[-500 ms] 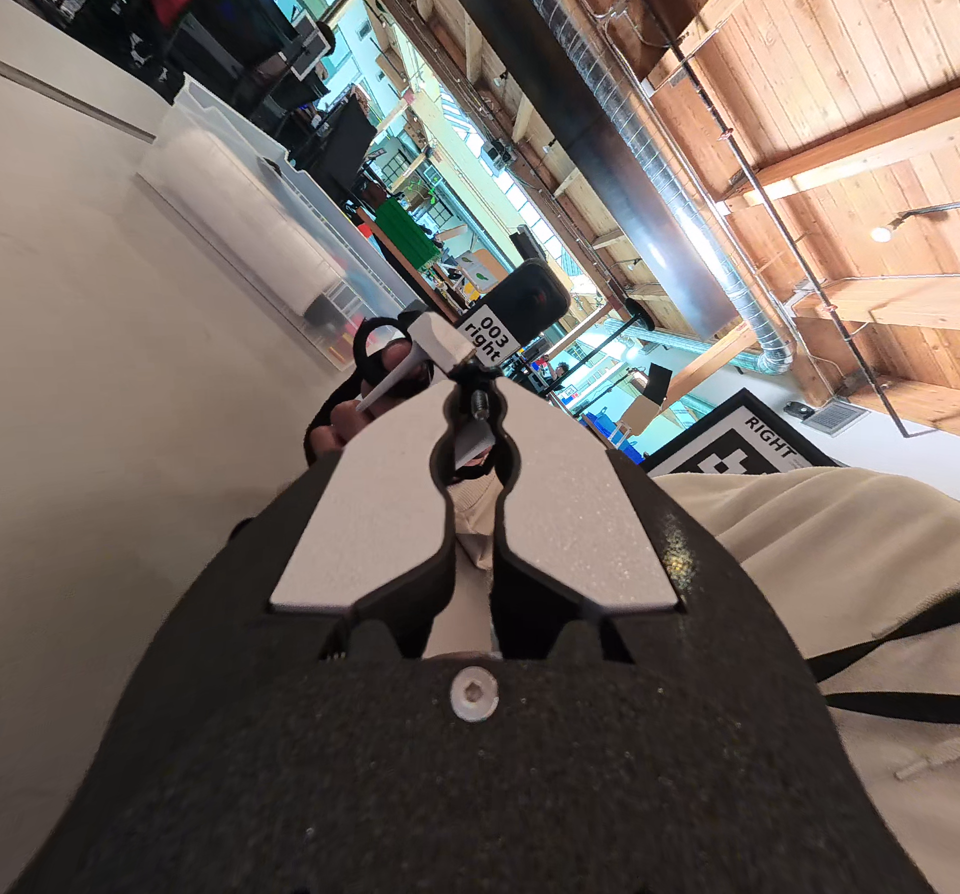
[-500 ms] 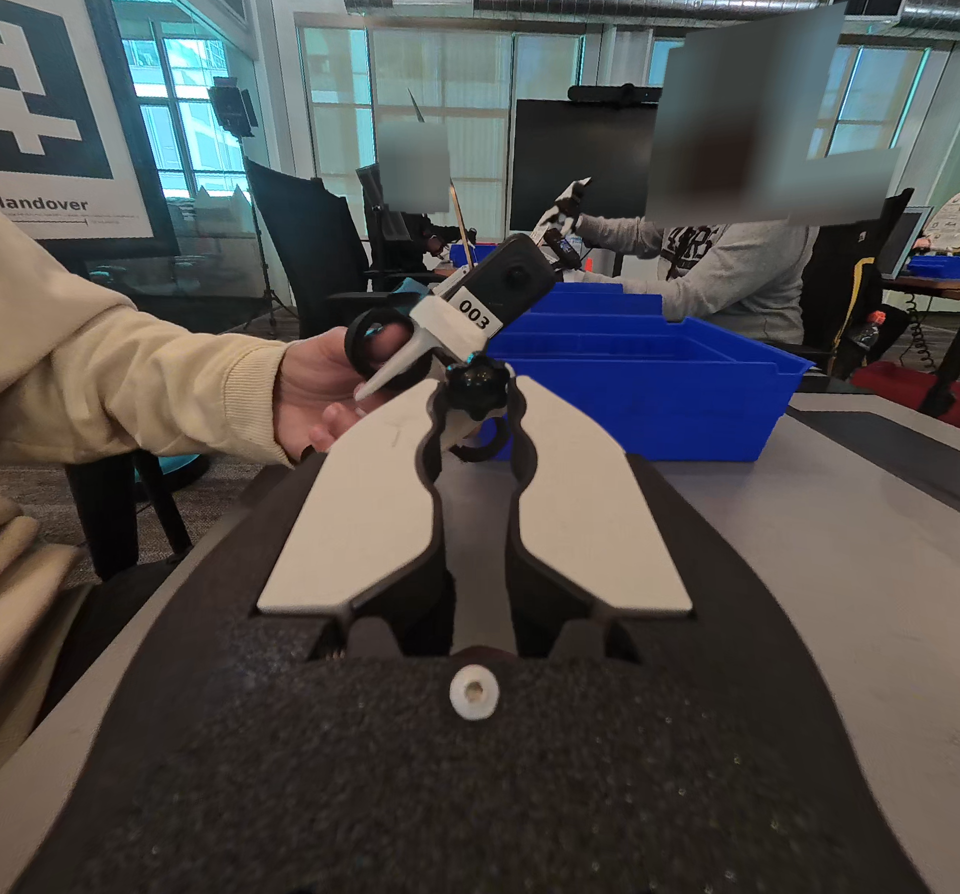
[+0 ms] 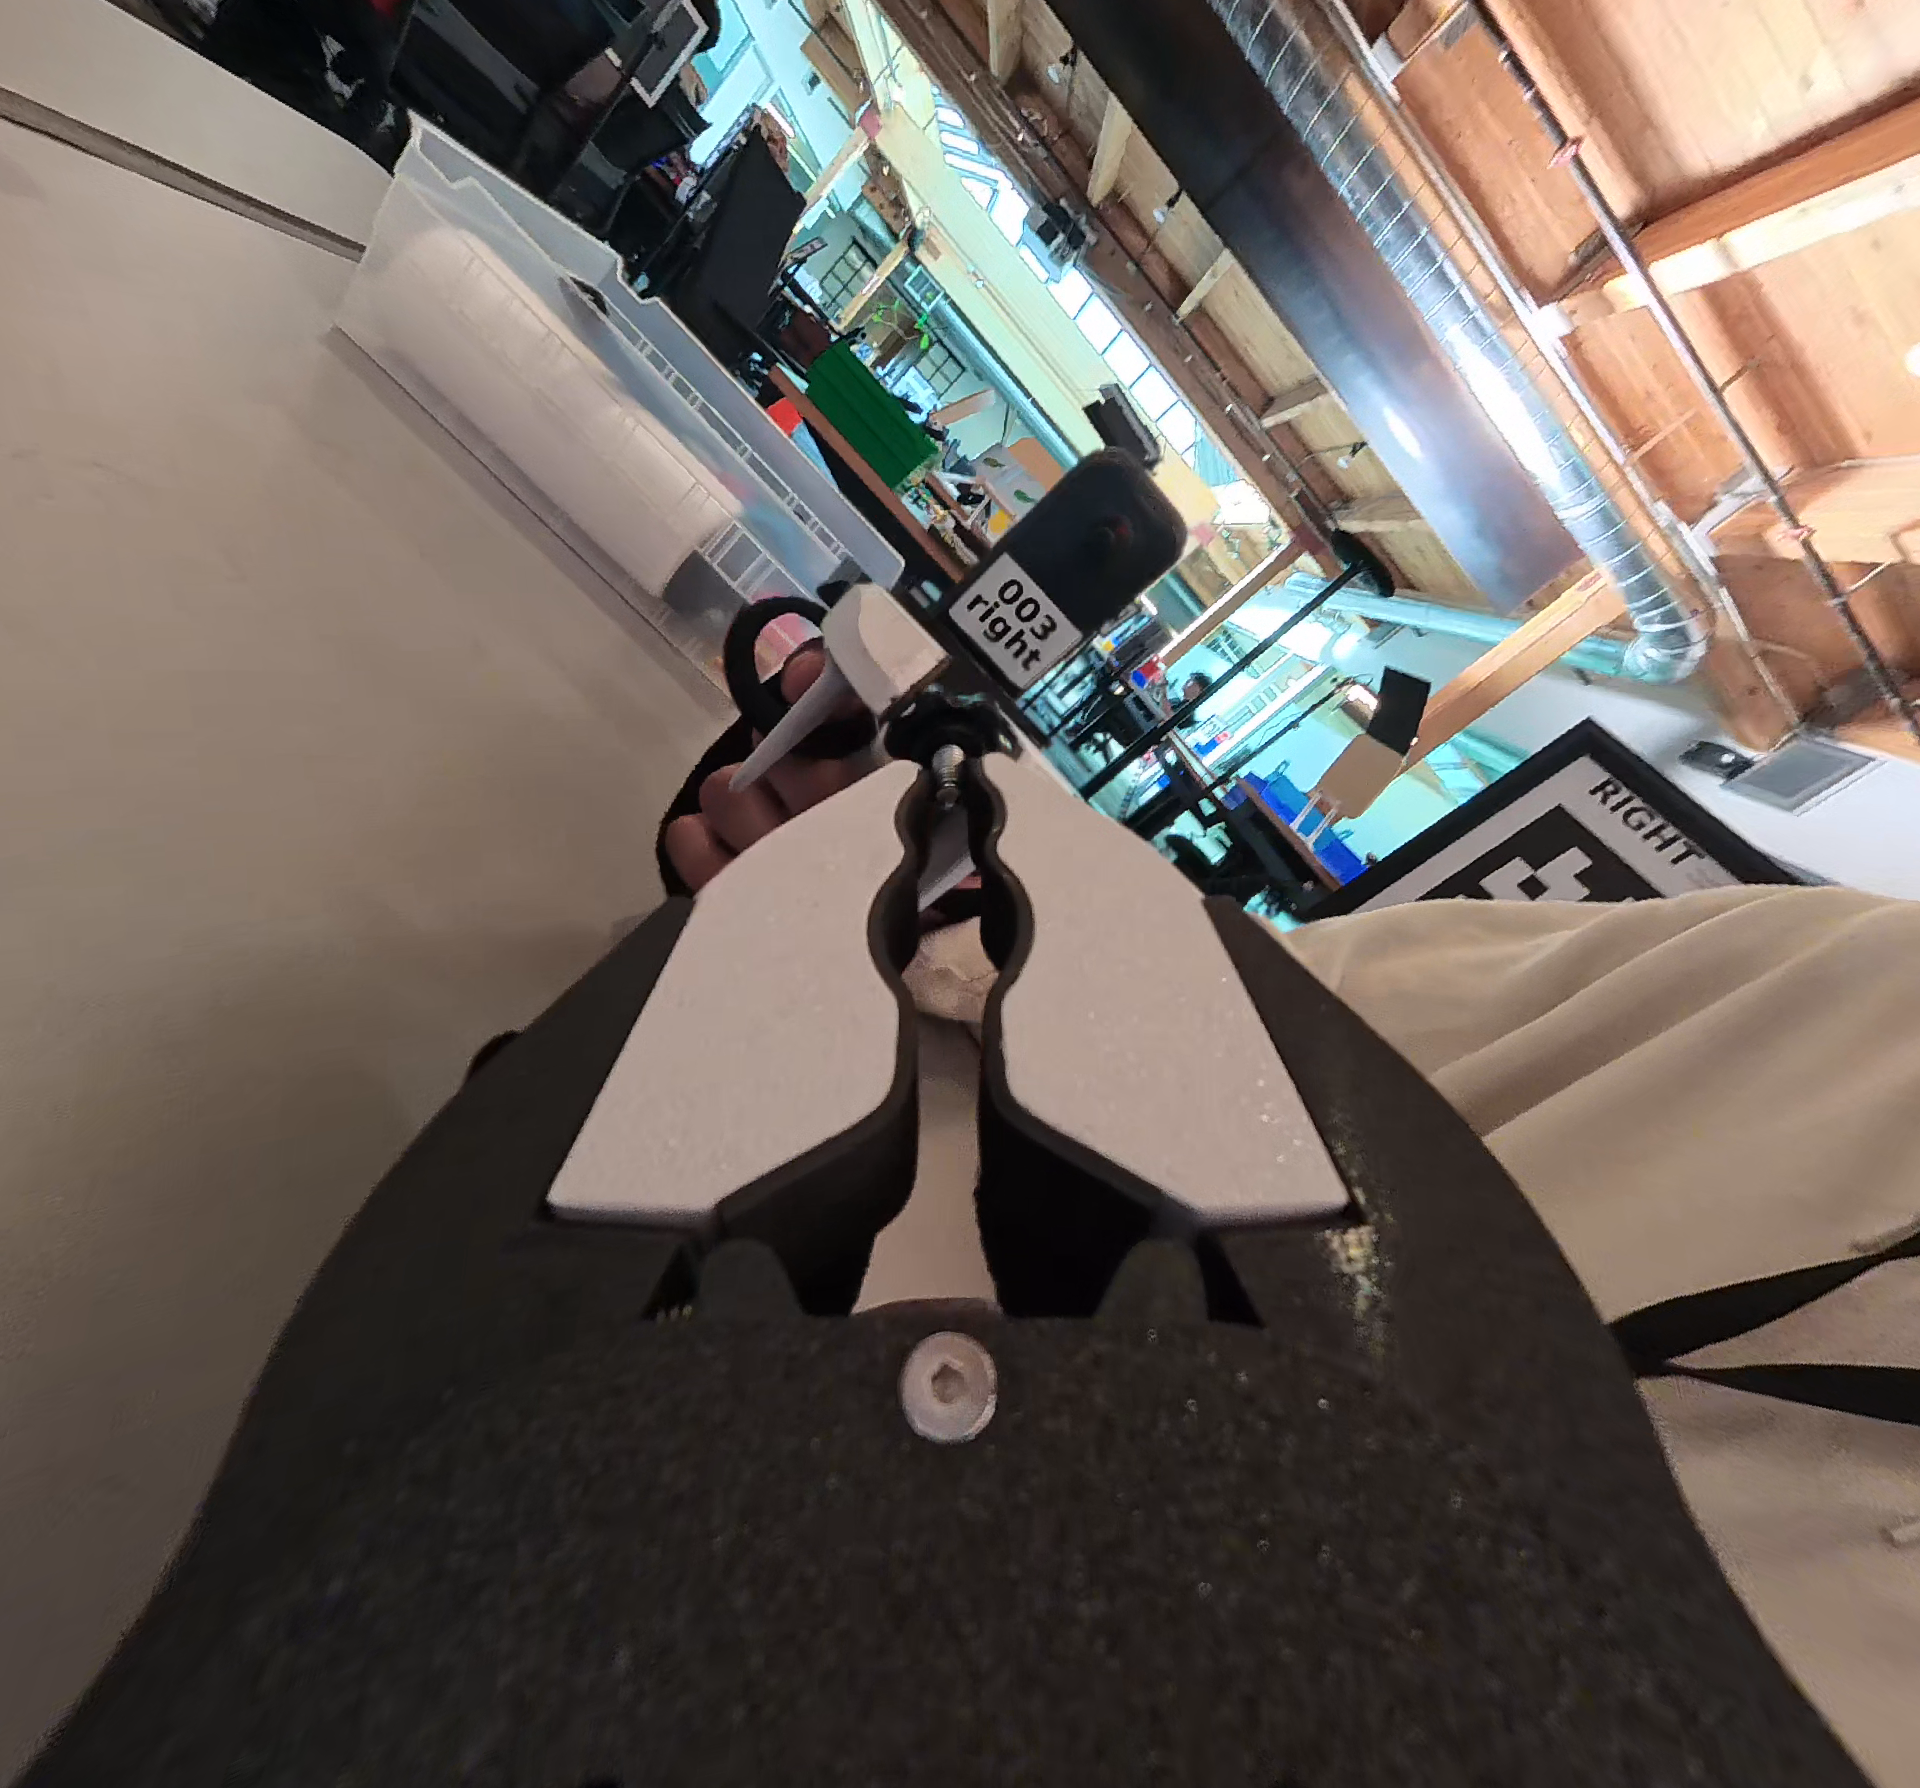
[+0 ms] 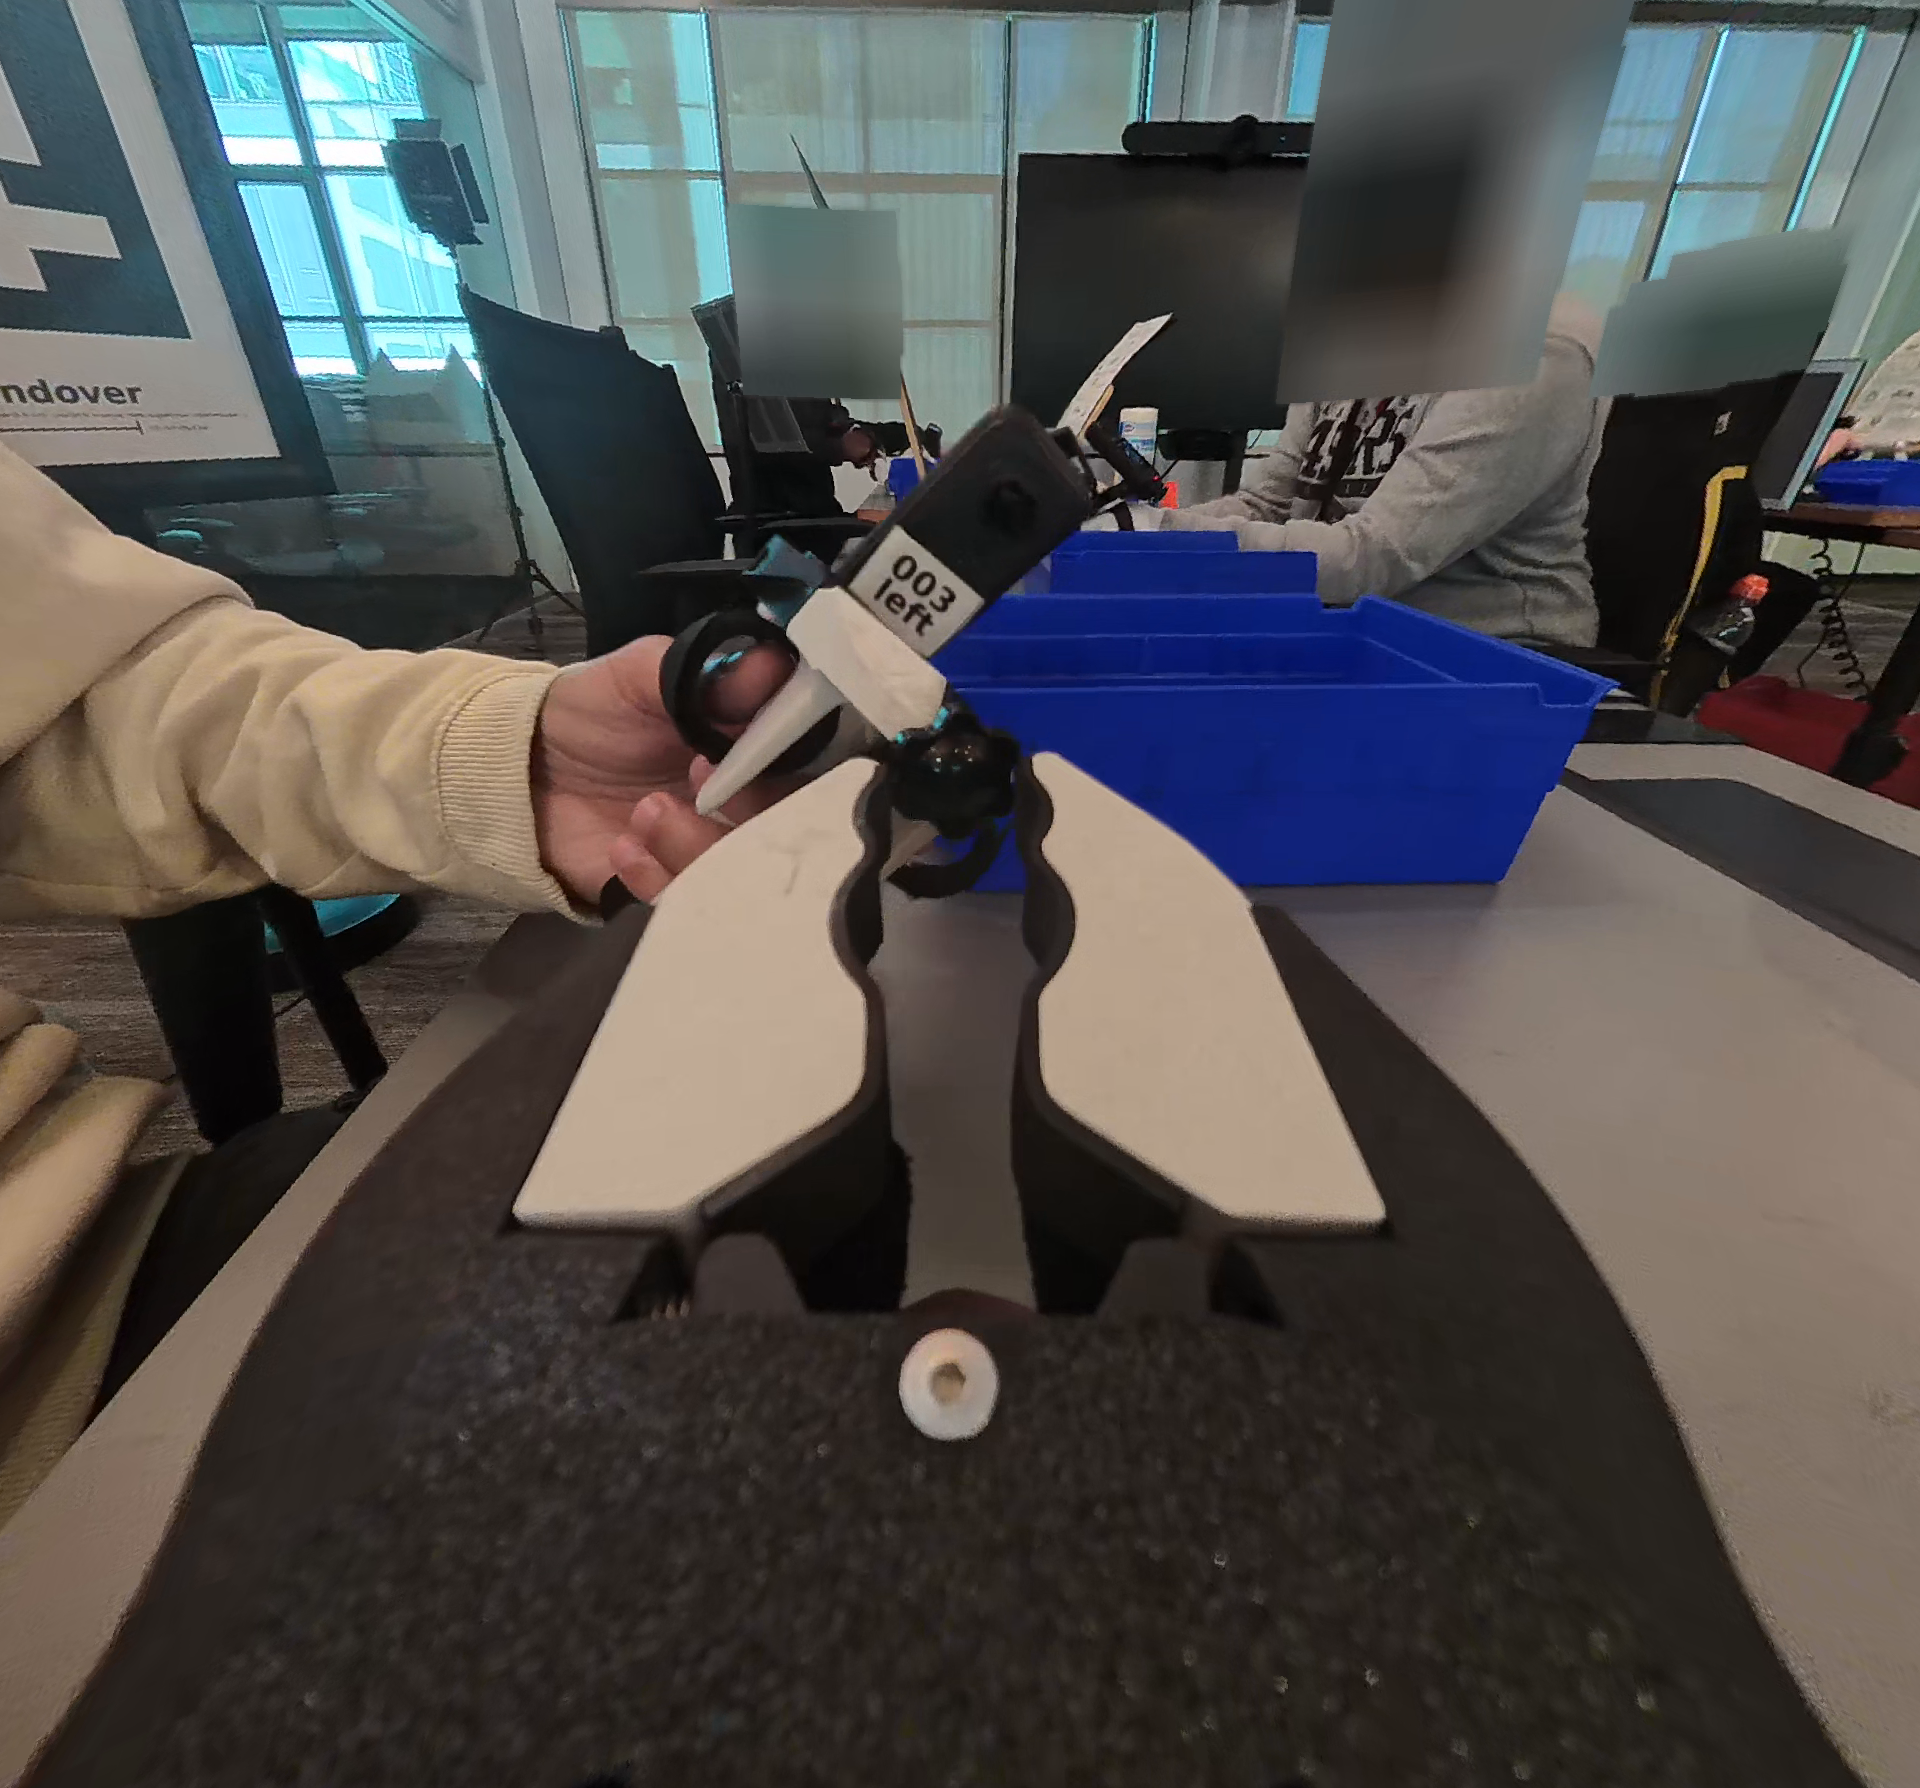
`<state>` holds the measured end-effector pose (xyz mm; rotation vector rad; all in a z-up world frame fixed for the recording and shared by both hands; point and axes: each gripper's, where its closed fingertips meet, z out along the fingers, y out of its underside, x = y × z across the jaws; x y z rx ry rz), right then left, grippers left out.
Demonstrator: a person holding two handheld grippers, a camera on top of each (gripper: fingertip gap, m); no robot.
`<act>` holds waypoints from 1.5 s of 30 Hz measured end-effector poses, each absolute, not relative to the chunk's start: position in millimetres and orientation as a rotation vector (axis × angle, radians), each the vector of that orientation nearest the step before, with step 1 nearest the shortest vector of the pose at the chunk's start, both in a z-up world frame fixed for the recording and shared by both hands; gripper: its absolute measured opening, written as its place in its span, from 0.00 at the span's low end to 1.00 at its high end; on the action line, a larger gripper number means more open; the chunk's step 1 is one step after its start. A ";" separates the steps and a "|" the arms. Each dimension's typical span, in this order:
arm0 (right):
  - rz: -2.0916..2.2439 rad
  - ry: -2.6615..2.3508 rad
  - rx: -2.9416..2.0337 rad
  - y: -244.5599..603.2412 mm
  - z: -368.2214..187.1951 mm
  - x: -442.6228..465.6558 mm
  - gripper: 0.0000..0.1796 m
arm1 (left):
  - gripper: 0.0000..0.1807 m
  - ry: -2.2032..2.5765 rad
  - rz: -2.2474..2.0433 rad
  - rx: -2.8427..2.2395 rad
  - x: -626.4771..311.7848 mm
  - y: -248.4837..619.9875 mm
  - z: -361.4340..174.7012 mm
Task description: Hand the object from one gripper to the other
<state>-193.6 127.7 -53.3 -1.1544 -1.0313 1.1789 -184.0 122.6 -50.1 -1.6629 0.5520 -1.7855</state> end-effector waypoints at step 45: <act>0.989 -0.978 -1.554 176.4 -97.2 -162.9 0.14 | 0.15 0.815 -1.045 -1.858 -202.3 150.9 -97.8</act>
